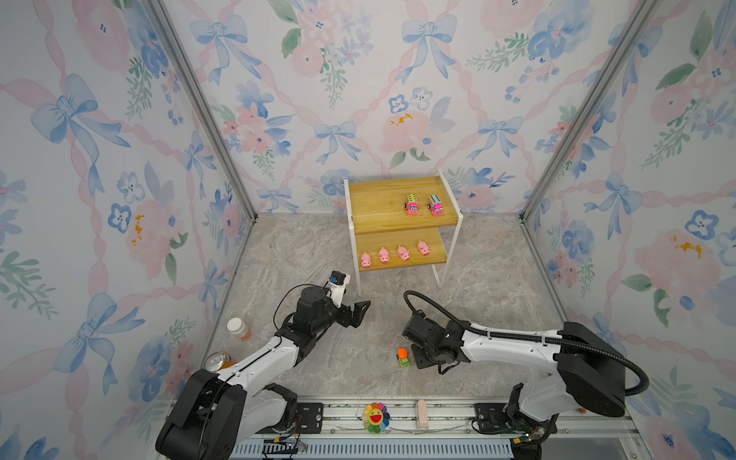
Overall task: Place and organize the plastic toys onto the shelf
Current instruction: 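Lower the right gripper onto an orange-and-green car, close, and lift, then carry the held car with the right gripper over the upper shelf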
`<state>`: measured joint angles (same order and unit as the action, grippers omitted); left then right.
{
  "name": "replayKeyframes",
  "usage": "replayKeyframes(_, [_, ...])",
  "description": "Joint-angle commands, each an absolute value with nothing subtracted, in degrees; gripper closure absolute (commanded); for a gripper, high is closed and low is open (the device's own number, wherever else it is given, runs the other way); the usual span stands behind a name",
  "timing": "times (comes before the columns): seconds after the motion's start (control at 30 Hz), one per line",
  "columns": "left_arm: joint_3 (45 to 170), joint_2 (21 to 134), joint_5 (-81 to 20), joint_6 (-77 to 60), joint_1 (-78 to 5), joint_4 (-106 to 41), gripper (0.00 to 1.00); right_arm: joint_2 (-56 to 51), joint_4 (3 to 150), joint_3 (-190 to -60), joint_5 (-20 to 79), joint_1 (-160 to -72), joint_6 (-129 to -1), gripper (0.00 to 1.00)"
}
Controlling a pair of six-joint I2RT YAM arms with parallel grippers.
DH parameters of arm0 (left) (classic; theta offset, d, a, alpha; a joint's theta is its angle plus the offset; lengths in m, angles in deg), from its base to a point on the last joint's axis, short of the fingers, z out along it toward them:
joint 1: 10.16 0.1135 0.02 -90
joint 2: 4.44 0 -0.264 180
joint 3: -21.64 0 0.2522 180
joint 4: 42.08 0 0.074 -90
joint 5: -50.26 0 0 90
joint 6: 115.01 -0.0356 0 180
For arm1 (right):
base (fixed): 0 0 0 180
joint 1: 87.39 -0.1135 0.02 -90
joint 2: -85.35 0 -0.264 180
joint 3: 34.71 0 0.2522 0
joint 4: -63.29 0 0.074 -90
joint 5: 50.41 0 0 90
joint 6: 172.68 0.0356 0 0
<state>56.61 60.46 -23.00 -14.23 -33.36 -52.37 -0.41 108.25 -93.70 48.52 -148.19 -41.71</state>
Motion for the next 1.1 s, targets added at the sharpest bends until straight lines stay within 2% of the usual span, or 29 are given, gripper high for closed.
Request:
replayKeyframes(0.0, [56.0,60.2,-23.3,-13.2,-32.9,-52.4,0.02,-0.8,109.0,-93.8,48.3,-148.3,-41.5,0.64])
replayKeyframes(0.2, [56.3,60.7,-23.3,-13.2,-32.9,-52.4,0.02,1.4,110.8,-95.4,48.1,-147.7,-42.5,0.78])
replayKeyframes(0.37, [56.4,60.8,-23.3,-13.5,-33.0,-52.4,0.02,3.8,116.8,-101.5,46.4,-147.2,-45.1,0.85])
replayKeyframes(0.5, [56.7,60.9,-23.2,-13.6,-32.9,-52.4,0.02,5.0,126.7,-113.0,45.8,-146.9,-50.1,0.84])
replayKeyframes(0.73, [57.7,62.4,-22.4,-14.1,-32.8,-52.5,0.02,1.6,143.1,-142.6,46.3,-144.2,-57.8,0.81])
replayKeyframes(1.07, [58.8,63.6,-21.0,-14.5,-32.8,-52.4,0.02,-10.7,147.5,-174.7,50.9,-139.4,-65.5,0.79])
